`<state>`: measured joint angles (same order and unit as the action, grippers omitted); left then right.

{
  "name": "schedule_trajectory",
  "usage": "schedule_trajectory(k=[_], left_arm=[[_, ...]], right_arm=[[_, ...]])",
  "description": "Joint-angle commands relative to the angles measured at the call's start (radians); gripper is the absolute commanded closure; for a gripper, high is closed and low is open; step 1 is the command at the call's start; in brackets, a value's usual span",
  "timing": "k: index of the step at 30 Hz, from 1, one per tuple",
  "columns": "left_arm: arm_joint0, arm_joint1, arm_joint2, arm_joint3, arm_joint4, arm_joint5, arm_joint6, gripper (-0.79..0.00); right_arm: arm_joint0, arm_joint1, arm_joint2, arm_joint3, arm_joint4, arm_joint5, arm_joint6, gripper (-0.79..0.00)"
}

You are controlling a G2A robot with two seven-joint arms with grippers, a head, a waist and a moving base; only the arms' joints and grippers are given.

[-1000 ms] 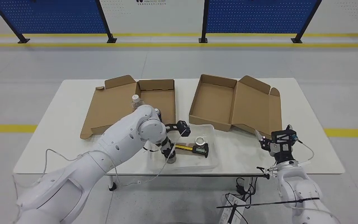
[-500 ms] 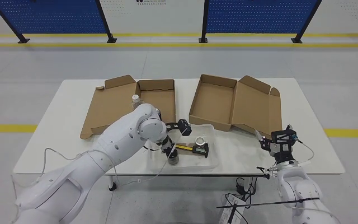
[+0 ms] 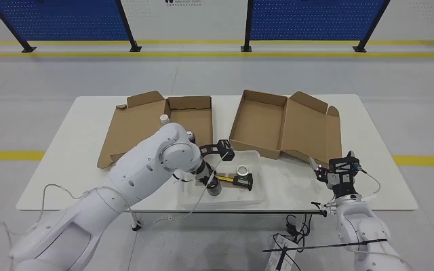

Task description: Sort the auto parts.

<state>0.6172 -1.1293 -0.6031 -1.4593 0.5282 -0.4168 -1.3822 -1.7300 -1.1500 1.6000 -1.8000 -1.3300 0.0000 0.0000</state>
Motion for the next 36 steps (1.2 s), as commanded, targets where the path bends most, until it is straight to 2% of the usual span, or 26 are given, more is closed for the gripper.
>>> schedule_trajectory(k=[1, 10, 23, 36], left_arm=[[0.004, 0.008, -0.022, -0.029, -0.001, 0.007, -0.001, 0.000], [0.013, 0.035, -0.117, -0.151, -0.132, 0.024, -0.045, 0.000], [-0.021, 0.096, -0.101, -0.311, -0.371, 0.090, -0.112, 0.000], [-0.068, 0.143, -0.050, -0.333, -0.453, 0.082, -0.103, 0.000]], right_arm=[[0.000, 0.000, 0.000, 0.000, 0.000, 0.000, 0.000, -0.785], [0.000, 0.000, 0.000, 0.000, 0.000, 0.000, 0.000, -0.785], [0.000, 0.000, 0.000, 0.000, 0.000, 0.000, 0.000, -0.785], [0.000, 0.000, 0.000, 0.000, 0.000, 0.000, 0.000, -0.785]])
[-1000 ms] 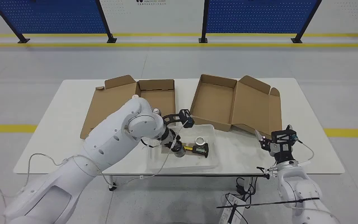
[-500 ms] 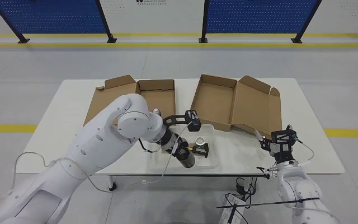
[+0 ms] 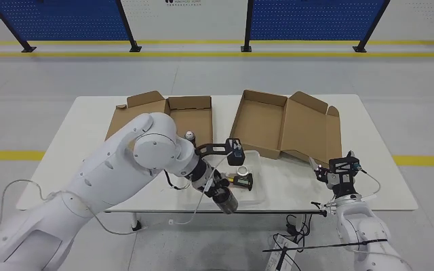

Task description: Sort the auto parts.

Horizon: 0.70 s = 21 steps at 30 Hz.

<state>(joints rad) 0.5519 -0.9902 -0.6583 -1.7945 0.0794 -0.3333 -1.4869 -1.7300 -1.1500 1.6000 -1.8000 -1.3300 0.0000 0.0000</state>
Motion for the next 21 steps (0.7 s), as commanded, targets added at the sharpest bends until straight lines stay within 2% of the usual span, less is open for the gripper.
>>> schedule_trajectory(k=[1, 11, 21], left_arm=[[-0.005, 0.006, 0.010, 0.003, -0.007, -0.003, 0.003, 0.000], [-0.028, 0.029, 0.038, 0.011, -0.030, -0.022, 0.022, 0.000], [-0.046, 0.038, 0.035, 0.038, -0.028, -0.043, 0.052, 0.000]], right_arm=[[0.000, 0.000, 0.000, 0.000, 0.000, 0.000, 0.000, -0.785], [0.000, 0.000, 0.000, 0.000, 0.000, 0.000, 0.000, -0.785], [0.000, 0.000, 0.000, 0.000, 0.000, 0.000, 0.000, -0.785]])
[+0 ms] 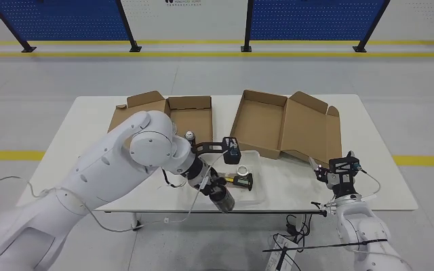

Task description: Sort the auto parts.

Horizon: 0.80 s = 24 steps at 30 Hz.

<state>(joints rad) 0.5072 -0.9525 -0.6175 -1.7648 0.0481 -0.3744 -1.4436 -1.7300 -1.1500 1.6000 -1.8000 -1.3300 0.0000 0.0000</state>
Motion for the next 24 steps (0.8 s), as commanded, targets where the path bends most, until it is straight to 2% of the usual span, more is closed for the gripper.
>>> schedule_trajectory(k=[1, 8, 14, 18, 21, 24], left_arm=[[-0.002, 0.000, -0.011, 0.012, 0.010, 0.000, 0.018, 0.000], [-0.011, -0.003, -0.033, 0.052, 0.122, 0.057, 0.116, 0.000], [-0.062, -0.020, -0.018, 0.103, 0.288, 0.108, 0.169, 0.000], [-0.111, -0.042, 0.016, 0.154, 0.371, 0.109, 0.182, 0.000], [-0.150, -0.063, 0.056, 0.197, 0.481, 0.151, 0.172, 0.000], [-0.165, -0.087, 0.076, 0.240, 0.465, 0.195, 0.208, 0.000]], right_arm=[[0.000, 0.000, 0.000, 0.000, 0.000, 0.000, 0.000, -0.785], [0.000, 0.000, 0.000, 0.000, 0.000, 0.000, 0.000, -0.785], [0.000, 0.000, 0.000, 0.000, 0.000, 0.000, 0.000, -0.785], [0.000, 0.000, 0.000, 0.000, 0.000, 0.000, 0.000, -0.785], [0.000, 0.000, 0.000, 0.000, 0.000, 0.000, 0.000, -0.785], [0.000, 0.000, 0.000, 0.000, 0.000, 0.000, 0.000, -0.785]])
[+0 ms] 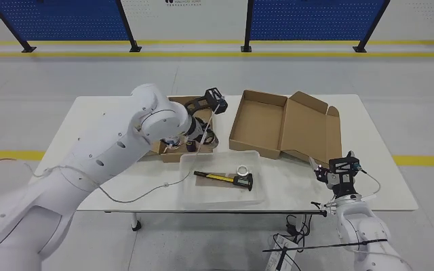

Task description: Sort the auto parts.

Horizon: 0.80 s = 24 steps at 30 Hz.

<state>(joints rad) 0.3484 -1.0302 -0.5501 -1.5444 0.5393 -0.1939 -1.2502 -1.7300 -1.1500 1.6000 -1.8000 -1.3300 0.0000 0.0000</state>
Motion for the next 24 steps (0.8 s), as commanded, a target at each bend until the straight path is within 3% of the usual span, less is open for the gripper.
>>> schedule_trajectory(k=[1, 15, 24], left_arm=[[-0.014, -0.018, 0.020, 0.034, -0.007, 0.024, 0.019, 0.000], [-0.058, -0.131, 0.146, 0.257, 0.132, 0.128, 0.093, 0.000], [-0.057, -0.136, 0.149, 0.267, 0.131, 0.128, 0.095, 0.000]], right_arm=[[0.000, 0.000, 0.000, 0.000, 0.000, 0.000, 0.000, -0.785], [0.000, 0.000, 0.000, 0.000, 0.000, 0.000, 0.000, -0.785], [0.000, 0.000, 0.000, 0.000, 0.000, 0.000, 0.000, -0.785]])
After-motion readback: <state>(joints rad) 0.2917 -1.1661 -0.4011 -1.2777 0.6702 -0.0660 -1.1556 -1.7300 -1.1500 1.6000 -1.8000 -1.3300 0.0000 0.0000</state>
